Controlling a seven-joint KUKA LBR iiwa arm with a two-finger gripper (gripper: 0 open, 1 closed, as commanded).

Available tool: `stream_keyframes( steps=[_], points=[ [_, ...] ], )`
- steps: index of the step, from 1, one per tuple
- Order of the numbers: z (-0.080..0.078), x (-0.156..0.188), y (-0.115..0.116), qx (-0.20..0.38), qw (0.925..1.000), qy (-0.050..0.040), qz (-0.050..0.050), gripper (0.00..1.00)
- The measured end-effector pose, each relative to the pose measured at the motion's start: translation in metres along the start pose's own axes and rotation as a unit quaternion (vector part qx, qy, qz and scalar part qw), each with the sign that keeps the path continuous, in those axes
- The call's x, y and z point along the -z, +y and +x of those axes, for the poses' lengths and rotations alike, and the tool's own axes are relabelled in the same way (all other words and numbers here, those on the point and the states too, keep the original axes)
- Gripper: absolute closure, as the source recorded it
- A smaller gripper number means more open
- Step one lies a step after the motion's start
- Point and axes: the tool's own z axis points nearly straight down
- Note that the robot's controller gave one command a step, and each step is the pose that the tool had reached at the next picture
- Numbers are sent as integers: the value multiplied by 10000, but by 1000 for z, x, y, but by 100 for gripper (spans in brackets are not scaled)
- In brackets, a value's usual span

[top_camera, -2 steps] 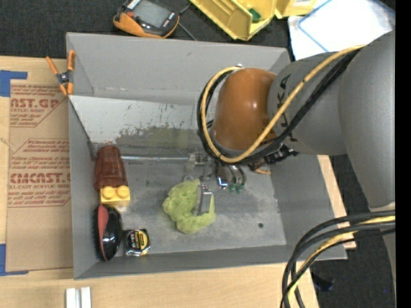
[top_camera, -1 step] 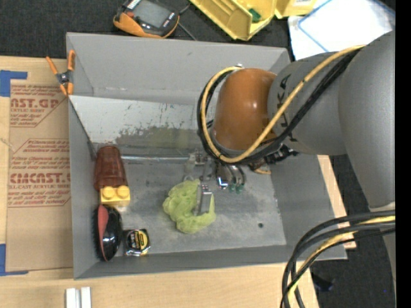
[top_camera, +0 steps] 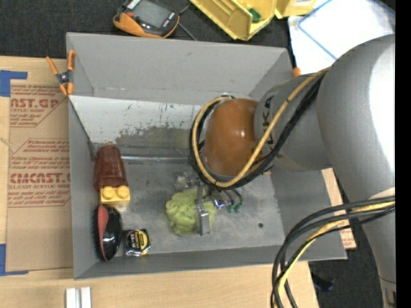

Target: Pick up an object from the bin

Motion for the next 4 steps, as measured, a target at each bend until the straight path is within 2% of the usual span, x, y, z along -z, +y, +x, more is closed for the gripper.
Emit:
stream_keyframes(
  steps=[1,2,3,4],
  points=[
    [-2,2,13,608,9981,-45,6,100],
    [-2,2,13,608,9981,-46,4,100],
    [3,116,19,523,9986,-93,10,100],
    [3,111,3,560,9984,-16,1,100]
  ],
)
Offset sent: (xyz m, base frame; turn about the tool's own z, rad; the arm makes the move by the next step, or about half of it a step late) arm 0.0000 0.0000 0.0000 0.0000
